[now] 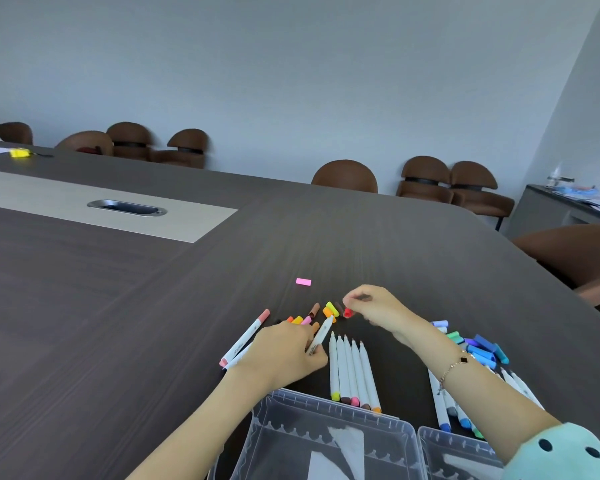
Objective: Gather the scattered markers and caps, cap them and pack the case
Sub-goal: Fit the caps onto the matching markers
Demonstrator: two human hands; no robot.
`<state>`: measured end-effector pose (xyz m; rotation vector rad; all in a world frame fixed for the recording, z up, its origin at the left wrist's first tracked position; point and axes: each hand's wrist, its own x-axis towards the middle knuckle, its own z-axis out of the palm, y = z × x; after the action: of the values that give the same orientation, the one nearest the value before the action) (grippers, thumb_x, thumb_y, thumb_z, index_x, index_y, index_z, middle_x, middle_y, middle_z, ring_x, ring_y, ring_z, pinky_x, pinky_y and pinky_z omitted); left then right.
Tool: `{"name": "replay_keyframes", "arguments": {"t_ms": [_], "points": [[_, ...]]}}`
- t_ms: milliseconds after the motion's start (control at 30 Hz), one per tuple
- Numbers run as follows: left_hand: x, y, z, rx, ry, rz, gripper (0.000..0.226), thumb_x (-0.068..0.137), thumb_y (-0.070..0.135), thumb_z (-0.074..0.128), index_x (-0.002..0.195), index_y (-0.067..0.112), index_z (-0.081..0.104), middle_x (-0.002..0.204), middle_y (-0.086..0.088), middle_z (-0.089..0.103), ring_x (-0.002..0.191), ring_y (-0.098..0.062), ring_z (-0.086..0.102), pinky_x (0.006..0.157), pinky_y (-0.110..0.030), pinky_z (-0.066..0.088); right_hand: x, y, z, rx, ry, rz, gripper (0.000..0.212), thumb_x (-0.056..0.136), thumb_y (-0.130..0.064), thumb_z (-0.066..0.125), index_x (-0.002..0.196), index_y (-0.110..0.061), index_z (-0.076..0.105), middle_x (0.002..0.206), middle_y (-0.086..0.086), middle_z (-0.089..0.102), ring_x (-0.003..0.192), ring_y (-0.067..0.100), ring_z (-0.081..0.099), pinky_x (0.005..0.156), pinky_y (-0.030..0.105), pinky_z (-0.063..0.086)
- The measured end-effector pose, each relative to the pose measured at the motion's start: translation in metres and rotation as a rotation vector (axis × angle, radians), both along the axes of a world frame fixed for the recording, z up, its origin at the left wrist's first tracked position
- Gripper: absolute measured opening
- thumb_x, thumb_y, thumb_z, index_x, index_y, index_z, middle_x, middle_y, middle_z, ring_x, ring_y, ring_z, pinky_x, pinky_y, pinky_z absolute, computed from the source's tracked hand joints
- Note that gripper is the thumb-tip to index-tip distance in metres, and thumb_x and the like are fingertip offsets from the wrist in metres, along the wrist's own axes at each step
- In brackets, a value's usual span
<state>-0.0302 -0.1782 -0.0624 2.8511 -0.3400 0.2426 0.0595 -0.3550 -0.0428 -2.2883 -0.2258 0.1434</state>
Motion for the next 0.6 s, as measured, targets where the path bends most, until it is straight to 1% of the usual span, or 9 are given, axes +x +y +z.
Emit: {"name": "replay_keyframes", "arguments": {"t_ms": [67, 133, 200, 267, 300, 400, 433, 533, 600], "points": [[-0.001, -0.001, 0.0, -0.018, 0.018, -0.016, 0.027, 0.093, 0.04, 0.044, 0.078, 0.019, 0.053, 0.065, 0.005, 0.05, 0.056, -0.009, 0.047, 0.051, -0.013, 0.033, -0.001, 0.004, -0.002, 0.076, 0.024, -0.064, 0.013, 0.093, -0.026, 0.057, 0.102, -0.018, 0.061, 0.093, -0.006, 0.056, 0.082, 0.007, 0.049, 0.083, 0.027, 0.042], [-0.001, -0.001, 0.0, -0.035, 0.029, -0.029, 0.027, 0.093, 0.04, 0.044, 0.077, 0.019, 0.052, 0.063, 0.006, 0.047, 0.052, -0.009, 0.043, 0.051, -0.012, 0.03, -0.003, 0.008, -0.005, 0.11, 0.047, -0.08, 0.012, 0.092, -0.029, 0.059, 0.098, -0.019, 0.059, 0.088, -0.007, 0.058, 0.086, 0.008, 0.049, 0.085, 0.029, 0.043], [-0.002, -0.001, 0.001, -0.036, 0.018, -0.034, 0.026, 0.093, 0.039, 0.044, 0.077, 0.019, 0.05, 0.062, 0.007, 0.045, 0.052, -0.009, 0.042, 0.051, -0.013, 0.029, -0.004, 0.012, -0.008, 0.099, 0.049, -0.068, 0.014, 0.092, -0.031, 0.06, 0.098, -0.018, 0.06, 0.092, -0.007, 0.059, 0.092, 0.008, 0.05, 0.091, 0.031, 0.043], [-0.001, 0.0, 0.001, -0.034, 0.009, -0.034, 0.026, 0.093, 0.038, 0.044, 0.077, 0.019, 0.049, 0.061, 0.008, 0.043, 0.052, -0.009, 0.041, 0.051, -0.013, 0.029, -0.006, 0.016, -0.01, 0.099, 0.042, -0.063, 0.015, 0.092, -0.031, 0.06, 0.098, -0.017, 0.06, 0.088, -0.008, 0.059, 0.085, 0.007, 0.052, 0.093, 0.031, 0.042], [-0.001, 0.0, 0.001, -0.032, 0.005, -0.033, 0.026, 0.093, 0.038, 0.045, 0.076, 0.019, 0.049, 0.06, 0.008, 0.043, 0.053, -0.009, 0.042, 0.051, -0.013, 0.029, -0.006, 0.016, -0.011, 0.109, 0.043, -0.063, 0.015, 0.092, -0.031, 0.06, 0.097, -0.017, 0.061, 0.084, -0.009, 0.059, 0.08, 0.006, 0.051, 0.091, 0.031, 0.042], [0.001, 0.002, 0.0, -0.028, 0.022, -0.034, 0.025, 0.093, 0.038, 0.045, 0.078, 0.019, 0.052, 0.061, 0.008, 0.045, 0.055, -0.008, 0.045, 0.052, -0.013, 0.032, -0.006, 0.017, -0.01, 0.128, 0.073, -0.055, 0.014, 0.092, -0.031, 0.06, 0.091, -0.017, 0.062, 0.077, -0.006, 0.06, 0.069, 0.007, 0.048, 0.072, 0.022, 0.042], [0.001, 0.002, -0.001, -0.032, 0.032, -0.037, 0.025, 0.093, 0.037, 0.045, 0.079, 0.019, 0.052, 0.062, 0.007, 0.045, 0.054, -0.008, 0.044, 0.052, -0.013, 0.032, -0.007, 0.018, -0.009, 0.12, 0.074, -0.047, 0.014, 0.092, -0.031, 0.06, 0.09, -0.017, 0.062, 0.076, -0.006, 0.061, 0.068, 0.007, 0.049, 0.069, 0.021, 0.041], [0.0, 0.0, -0.003, -0.066, 0.046, -0.055, 0.026, 0.095, 0.036, 0.045, 0.075, 0.02, 0.048, 0.061, 0.006, 0.045, 0.05, -0.007, 0.042, 0.05, -0.012, 0.029, -0.008, 0.023, -0.009, 0.006, 0.001, 0.005, 0.016, 0.094, -0.031, 0.056, 0.083, -0.02, 0.058, 0.073, -0.006, 0.062, 0.074, 0.007, 0.057, 0.081, 0.025, 0.041], [0.001, -0.001, -0.004, -0.127, 0.082, -0.055, 0.027, 0.095, 0.036, 0.046, 0.075, 0.019, 0.049, 0.06, 0.007, 0.047, 0.048, -0.006, 0.042, 0.049, -0.01, 0.028, -0.008, 0.027, -0.009, -0.03, -0.036, 0.027, 0.017, 0.095, -0.029, 0.054, 0.082, -0.019, 0.054, 0.072, -0.003, 0.062, 0.074, 0.008, 0.058, 0.077, 0.023, 0.042]]}}
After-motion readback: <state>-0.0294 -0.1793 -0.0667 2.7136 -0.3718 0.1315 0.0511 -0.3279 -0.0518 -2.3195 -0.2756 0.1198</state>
